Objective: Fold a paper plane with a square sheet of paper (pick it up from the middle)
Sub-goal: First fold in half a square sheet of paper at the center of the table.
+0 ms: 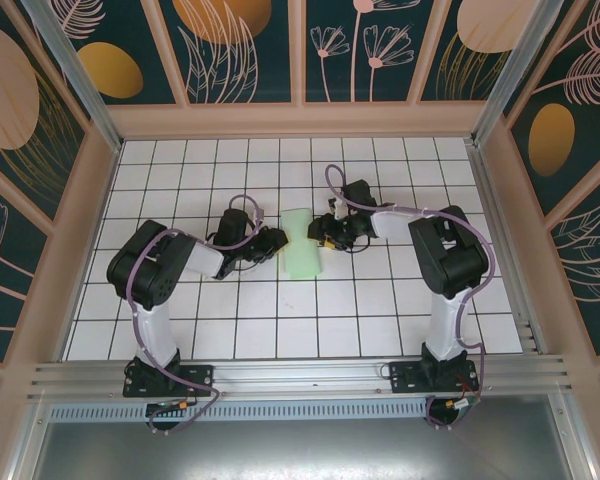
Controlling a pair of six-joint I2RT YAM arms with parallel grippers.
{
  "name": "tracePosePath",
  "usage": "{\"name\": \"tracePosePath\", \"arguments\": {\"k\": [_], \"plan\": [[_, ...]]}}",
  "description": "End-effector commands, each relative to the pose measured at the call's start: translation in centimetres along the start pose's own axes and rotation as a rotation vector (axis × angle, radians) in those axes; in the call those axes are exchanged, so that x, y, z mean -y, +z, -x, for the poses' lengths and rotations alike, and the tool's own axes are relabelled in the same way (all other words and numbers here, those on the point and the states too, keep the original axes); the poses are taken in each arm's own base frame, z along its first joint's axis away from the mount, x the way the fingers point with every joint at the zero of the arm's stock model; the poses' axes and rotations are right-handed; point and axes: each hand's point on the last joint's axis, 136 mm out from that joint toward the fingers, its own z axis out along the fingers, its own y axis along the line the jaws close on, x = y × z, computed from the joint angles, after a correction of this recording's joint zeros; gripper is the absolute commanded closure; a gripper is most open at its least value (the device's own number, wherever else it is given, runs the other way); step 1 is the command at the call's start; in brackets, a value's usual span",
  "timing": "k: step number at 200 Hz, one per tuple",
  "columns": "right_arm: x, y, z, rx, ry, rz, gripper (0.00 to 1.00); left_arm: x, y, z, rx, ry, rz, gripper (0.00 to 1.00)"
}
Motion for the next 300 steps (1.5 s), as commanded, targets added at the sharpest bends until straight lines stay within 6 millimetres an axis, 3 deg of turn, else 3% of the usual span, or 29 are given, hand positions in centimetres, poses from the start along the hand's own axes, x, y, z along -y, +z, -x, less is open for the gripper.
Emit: {"name": "tracePosePath", "arguments": {"k": [1, 26, 74, 235, 276, 300], "plan": [[2.8, 1.3, -1.2, -0.047, 0.003, -0.117, 0.51, 1.6, -1.1, 1.6, 0.055, 0.059, 0.035, 0.65], [4.6, 1.7, -1.6, -0.056, 0.005, -0.192, 0.55, 1.2, -2.5, 2.9, 0.119, 0.111, 0.151, 0.57], [6.4, 2.2, -1.8, -0.062, 0.011, -0.255, 0.59, 1.0, -3.2, 3.7, 0.163, 0.121, 0.195, 0.55], [11.2, 3.7, -2.6, -0.123, -0.057, -0.487, 0.57, 1.5, -0.6, 3.9, 0.095, 0.159, 0.135, 0.71], [11.8, 3.9, -2.6, -0.132, -0.068, -0.511, 0.57, -0.1, -1.8, 5.2, 0.178, 0.154, 0.257, 0.75], [12.1, 4.1, -2.7, -0.14, -0.072, -0.519, 0.57, -0.1, -2.7, 5.8, 0.231, 0.149, 0.283, 0.75]]}}
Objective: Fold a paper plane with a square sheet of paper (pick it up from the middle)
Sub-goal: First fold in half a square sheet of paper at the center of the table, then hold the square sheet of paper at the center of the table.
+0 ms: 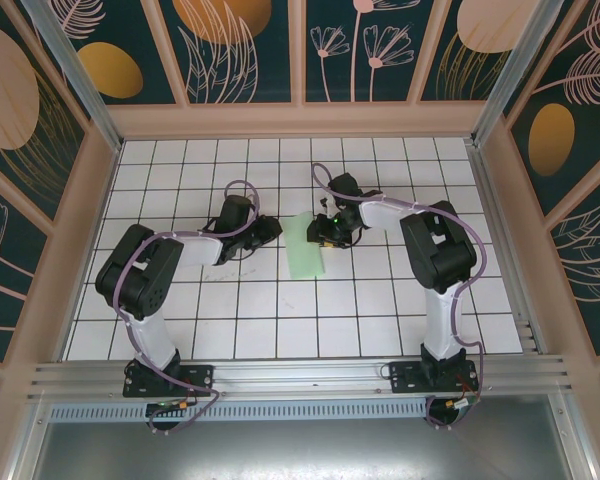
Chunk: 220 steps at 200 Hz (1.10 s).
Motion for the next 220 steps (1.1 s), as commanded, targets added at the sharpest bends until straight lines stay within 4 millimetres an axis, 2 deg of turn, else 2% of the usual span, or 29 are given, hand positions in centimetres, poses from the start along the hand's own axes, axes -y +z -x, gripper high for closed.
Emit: {"name": "tracePosePath", "arguments": {"k": [1, 52, 142, 200, 220], "plan": [[9.3, 5.2, -2.9, -0.069, 0.006, -0.307, 0.57, -0.2, -1.2, 1.8, 0.081, 0.011, 0.053, 0.76], [9.6, 5.5, -3.0, -0.082, 0.002, -0.317, 0.57, -2.0, -2.9, 3.1, 0.189, -0.056, 0.131, 0.77], [9.7, 6.2, -3.2, -0.103, -0.003, -0.313, 0.55, 0.9, -1.3, 1.5, 0.081, -0.014, -0.061, 0.78], [10.3, 6.4, -3.6, -0.114, 0.009, -0.331, 0.55, 3.0, 0.0, -0.7, -0.029, 0.024, -0.169, 0.85], [10.5, 6.5, -3.8, -0.118, 0.012, -0.335, 0.55, 3.1, 0.8, -1.7, -0.067, 0.03, -0.171, 0.89]]}}
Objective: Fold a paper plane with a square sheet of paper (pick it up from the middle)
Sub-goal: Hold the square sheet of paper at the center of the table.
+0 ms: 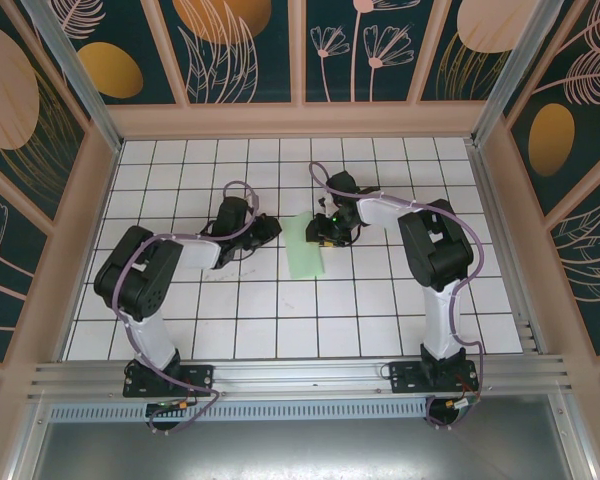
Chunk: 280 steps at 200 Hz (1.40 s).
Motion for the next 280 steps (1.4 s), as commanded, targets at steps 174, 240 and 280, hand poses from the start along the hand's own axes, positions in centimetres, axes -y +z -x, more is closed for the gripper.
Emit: {"name": "tracePosePath", "arguments": {"k": [174, 240, 280], "plan": [[5.3, 2.9, -0.8, 0.011, 0.015, -0.187, 0.55, -7.3, 3.4, -6.2, -0.24, -0.01, 0.337, 1.0], [0.0, -6.2, 3.4, 0.303, -0.002, -0.117, 0.55, -9.2, 3.2, -7.1, -0.255, 0.004, 0.389, 1.0], [-3.6, -6.2, 3.4, 0.309, -0.024, 0.039, 0.78, -9.5, 3.3, -7.0, -0.248, 0.012, 0.394, 1.0]]}}
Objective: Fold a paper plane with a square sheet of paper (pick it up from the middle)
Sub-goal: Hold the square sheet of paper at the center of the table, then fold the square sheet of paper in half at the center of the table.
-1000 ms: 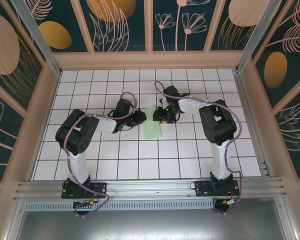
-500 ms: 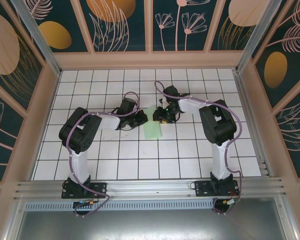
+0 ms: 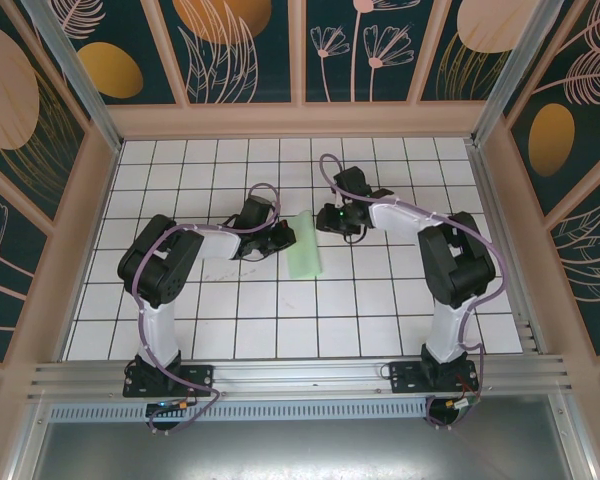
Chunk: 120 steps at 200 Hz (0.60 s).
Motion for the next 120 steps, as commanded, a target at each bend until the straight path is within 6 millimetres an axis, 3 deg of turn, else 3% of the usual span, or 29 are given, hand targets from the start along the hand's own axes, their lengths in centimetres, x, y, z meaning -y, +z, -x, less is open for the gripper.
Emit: {"name": "tracePosePath", "arguments": {"k": [1, 17, 38, 86, 120], "plan": [[-2.8, -0.4, 0.5, 0.025, 0.007, 0.111, 0.79, -8.1, 1.0, -3.7, -0.081, -0.04, 0.266, 1.0], [-3.9, 0.2, 0.3, 0.009, -0.009, 0.145, 0.92, -8.3, 1.1, -3.9, -0.086, -0.04, 0.269, 1.0], [-4.4, 1.5, -0.3, -0.03, -0.01, 0.172, 1.0, -8.4, 1.3, -3.9, -0.086, -0.042, 0.269, 1.0], [-3.9, 4.0, -1.2, -0.104, 0.001, 0.168, 1.0, -8.9, 1.4, -4.3, -0.095, -0.046, 0.28, 1.0], [-2.2, 5.5, -2.4, -0.158, 0.006, 0.101, 1.0, -9.5, 1.4, -4.5, -0.097, -0.055, 0.301, 1.0]]}}
